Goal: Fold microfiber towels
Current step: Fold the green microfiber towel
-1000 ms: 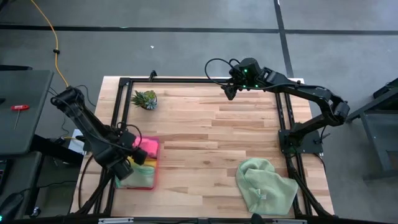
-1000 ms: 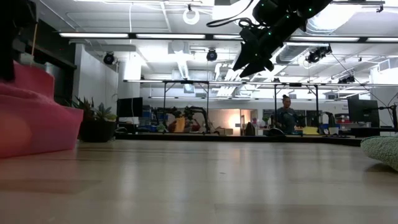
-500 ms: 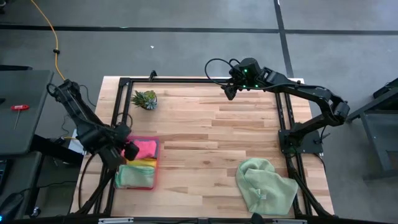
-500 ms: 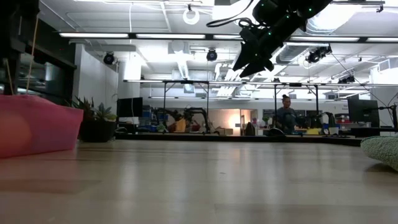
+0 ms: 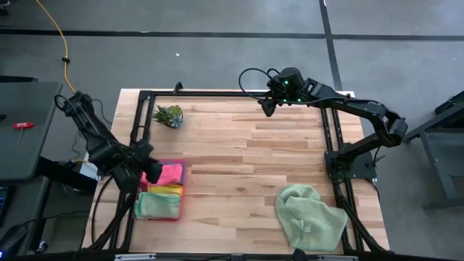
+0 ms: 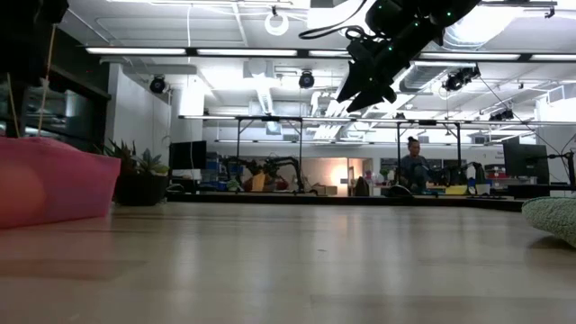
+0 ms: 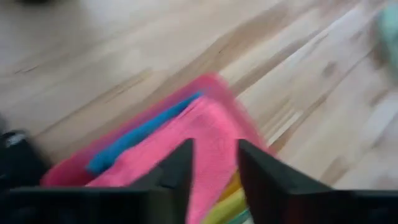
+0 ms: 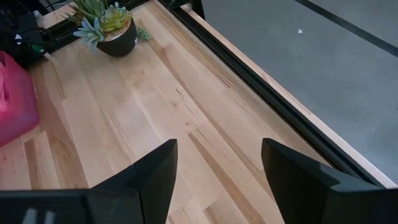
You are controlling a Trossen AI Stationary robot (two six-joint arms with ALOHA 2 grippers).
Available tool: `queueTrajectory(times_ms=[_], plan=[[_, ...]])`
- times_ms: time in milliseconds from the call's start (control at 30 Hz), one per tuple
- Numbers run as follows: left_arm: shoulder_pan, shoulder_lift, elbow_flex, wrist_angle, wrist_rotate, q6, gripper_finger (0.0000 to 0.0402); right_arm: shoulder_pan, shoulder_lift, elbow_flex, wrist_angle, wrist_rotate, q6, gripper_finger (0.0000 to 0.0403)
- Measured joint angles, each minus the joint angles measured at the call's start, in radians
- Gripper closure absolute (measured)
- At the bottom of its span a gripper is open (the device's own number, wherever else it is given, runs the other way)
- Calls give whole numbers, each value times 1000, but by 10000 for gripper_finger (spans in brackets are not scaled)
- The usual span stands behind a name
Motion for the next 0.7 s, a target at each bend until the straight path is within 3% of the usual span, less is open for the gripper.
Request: queueTrajectory(times_ms=[67, 133, 233, 333, 400, 533, 700], plan=[[24, -3, -12, 68, -81, 15, 351, 0, 0, 0, 0, -1, 1, 178], [63, -8, -14, 139, -183, 59, 387, 0, 0, 0, 0, -26, 4, 178], [155, -13, -14, 279, -294, 209, 389, 0, 0, 0, 0, -87, 11, 178], [285, -10, -14, 492, -301, 455, 399, 0, 0, 0, 0, -157, 22, 178], [387, 7, -14, 675, -243, 676, 399, 0, 0, 0, 2, -211, 26, 178], [612, 81, -14, 1005, 8, 1086, 401, 0, 0, 0, 2, -311, 26, 178], [887, 202, -14, 1264, 266, 1374, 401, 10, 0, 0, 10, -362, 8, 178]])
